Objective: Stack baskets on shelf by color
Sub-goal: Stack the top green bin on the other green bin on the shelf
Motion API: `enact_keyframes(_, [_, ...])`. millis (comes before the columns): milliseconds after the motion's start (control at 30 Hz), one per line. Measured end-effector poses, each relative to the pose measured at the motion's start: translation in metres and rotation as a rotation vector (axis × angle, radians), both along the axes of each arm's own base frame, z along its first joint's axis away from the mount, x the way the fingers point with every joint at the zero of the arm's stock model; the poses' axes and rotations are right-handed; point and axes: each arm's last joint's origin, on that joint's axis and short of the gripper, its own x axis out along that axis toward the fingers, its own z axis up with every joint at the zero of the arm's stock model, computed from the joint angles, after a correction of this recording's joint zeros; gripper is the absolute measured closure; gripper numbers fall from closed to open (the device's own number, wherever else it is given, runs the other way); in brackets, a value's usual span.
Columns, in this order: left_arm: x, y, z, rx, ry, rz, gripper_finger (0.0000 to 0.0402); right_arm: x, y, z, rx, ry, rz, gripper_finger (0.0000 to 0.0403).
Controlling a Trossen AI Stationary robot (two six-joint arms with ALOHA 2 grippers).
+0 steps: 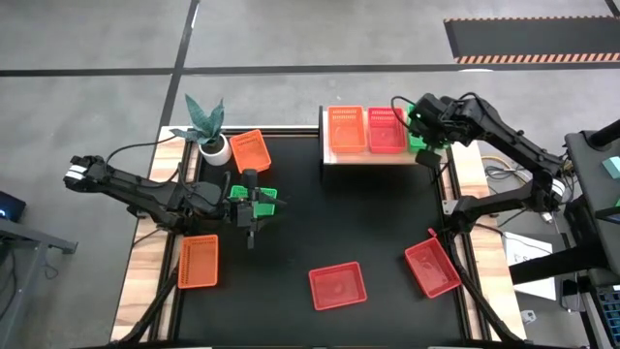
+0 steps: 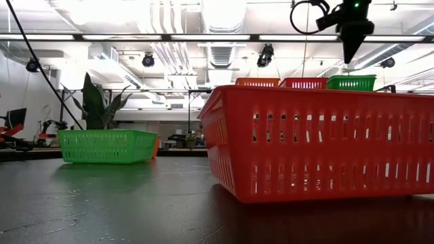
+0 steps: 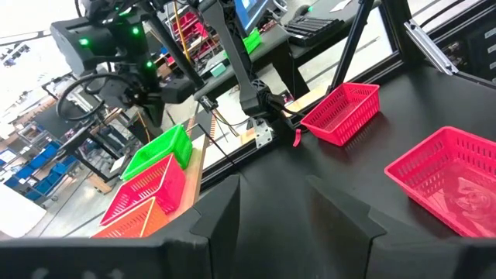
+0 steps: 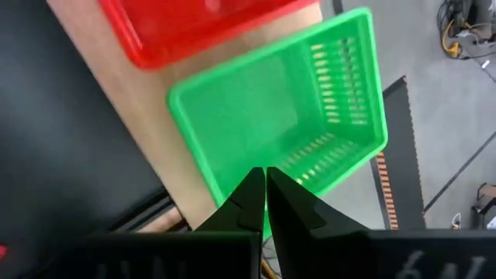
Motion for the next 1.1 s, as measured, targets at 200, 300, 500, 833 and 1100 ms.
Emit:
enact_keyframes(200, [0.0, 0.0, 0.0, 0.0, 0.0, 0.0, 0.0272, 0.011, -0.008, -0.009, -0.036, -0.054, 0.009, 0.0394])
enact_keyframes(300, [0.0, 0.0, 0.0, 0.0, 0.0, 0.0, 0.0272, 0.014, -0.01, -0.02, -0.024, -0.037, 0.016, 0.0394])
enact_keyframes(500, [0.0, 0.0, 0.0, 0.0, 0.0, 0.0, 0.0272, 0.013, -0.009, -0.037, 0.045, 0.022, 0.04, 0.0394])
enact_keyframes(833, [0.0, 0.0, 0.0, 0.0, 0.0, 0.0, 0.0272, 0.01, -0.006, -0.036, 0.084, 0.035, 0.043, 0.0394])
enact_keyframes(1100, [0.0, 0.0, 0.0, 0.0, 0.0, 0.0, 0.0272, 0.009, -0.005, -0.035, 0.087, 0.042, 0.037, 0.0394])
